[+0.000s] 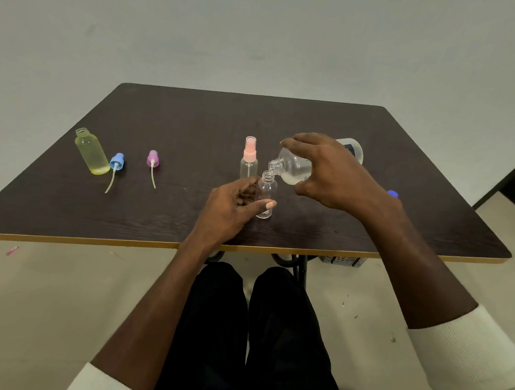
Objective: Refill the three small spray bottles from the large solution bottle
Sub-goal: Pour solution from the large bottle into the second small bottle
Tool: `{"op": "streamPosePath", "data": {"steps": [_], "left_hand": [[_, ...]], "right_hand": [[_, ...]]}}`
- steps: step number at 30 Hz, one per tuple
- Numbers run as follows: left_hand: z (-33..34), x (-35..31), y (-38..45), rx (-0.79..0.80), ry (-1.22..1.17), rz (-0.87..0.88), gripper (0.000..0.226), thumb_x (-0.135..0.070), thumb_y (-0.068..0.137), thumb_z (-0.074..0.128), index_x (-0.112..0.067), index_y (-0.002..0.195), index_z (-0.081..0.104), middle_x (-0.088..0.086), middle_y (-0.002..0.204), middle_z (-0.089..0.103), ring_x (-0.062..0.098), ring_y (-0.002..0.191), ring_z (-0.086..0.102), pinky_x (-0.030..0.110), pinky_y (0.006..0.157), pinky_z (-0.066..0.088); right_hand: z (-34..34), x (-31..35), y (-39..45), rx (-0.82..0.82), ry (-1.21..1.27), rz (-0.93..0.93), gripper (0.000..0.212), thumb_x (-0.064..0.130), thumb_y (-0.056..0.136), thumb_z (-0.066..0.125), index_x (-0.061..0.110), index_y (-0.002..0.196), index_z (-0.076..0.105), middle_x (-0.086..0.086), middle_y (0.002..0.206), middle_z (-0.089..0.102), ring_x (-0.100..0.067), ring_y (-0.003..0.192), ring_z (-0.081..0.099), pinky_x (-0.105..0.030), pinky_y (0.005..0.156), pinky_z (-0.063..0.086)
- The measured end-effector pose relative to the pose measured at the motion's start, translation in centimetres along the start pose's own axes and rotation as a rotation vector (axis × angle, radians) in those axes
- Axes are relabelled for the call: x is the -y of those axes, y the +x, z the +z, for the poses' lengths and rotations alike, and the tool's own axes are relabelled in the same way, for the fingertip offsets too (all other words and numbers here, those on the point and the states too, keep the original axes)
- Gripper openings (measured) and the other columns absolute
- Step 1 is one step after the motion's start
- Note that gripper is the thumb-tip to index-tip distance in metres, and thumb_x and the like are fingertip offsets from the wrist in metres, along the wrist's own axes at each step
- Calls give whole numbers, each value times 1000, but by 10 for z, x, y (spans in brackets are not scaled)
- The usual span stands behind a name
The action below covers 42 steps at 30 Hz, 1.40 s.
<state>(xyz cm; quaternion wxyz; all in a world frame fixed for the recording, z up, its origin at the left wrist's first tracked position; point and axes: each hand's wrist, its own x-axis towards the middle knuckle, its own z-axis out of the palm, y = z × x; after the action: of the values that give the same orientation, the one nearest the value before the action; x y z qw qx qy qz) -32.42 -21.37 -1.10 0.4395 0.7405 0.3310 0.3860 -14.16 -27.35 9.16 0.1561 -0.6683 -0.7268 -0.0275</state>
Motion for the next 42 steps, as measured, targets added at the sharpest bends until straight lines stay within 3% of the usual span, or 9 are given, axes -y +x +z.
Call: {"op": "streamPosePath", "data": {"steps": [9,21,26,30,36,42], "left_hand": [[-1,2,0,-1,-9,-8,45,-23,86,79,-18,128,66,-9,107,74,1,97,71,12,81,54],[-1,1,0,7,9,-10,48,-25,87,77,-15,132,64,-10,111,73,-2,99,70,9,81,52],[-1,1,0,4,-2,-7,44,-24,87,78,-20,129,64,-9,110,74,2,99,71,13,82,54],[-1,2,1,2,5,-8,50,-26,86,79,-13,132,65,-5,112,74,4,100,71,17,86,56],[-1,1,0,-1,1,-5,41,-22,86,79,-21,125,66,-7,106,75,5,97,72,17,84,57],[-1,-1,0,4,3,-8,41,-21,87,78,-28,123,62,-13,103,72,-3,94,70,10,79,53]], "right_hand": [[-1,0,1,9,9,8,78,15,77,79,24,146,43,-3,152,42,-20,141,34,-37,109,33],[-2,0,1,7,2,4,79,15,77,79,23,146,43,-3,152,42,-19,141,34,-36,110,32],[-2,0,1,5,1,-3,78,14,77,78,22,146,44,-3,151,42,-20,140,35,-36,109,33],[-1,-1,2,6,3,-2,78,15,76,79,22,145,45,-4,151,43,-20,140,36,-38,109,34],[-1,-2,2,3,8,-1,78,14,75,79,22,145,45,-4,151,43,-20,140,36,-39,108,35],[0,-2,2,3,8,-3,79,15,75,79,23,146,44,-3,151,43,-19,140,35,-39,109,34]]}}
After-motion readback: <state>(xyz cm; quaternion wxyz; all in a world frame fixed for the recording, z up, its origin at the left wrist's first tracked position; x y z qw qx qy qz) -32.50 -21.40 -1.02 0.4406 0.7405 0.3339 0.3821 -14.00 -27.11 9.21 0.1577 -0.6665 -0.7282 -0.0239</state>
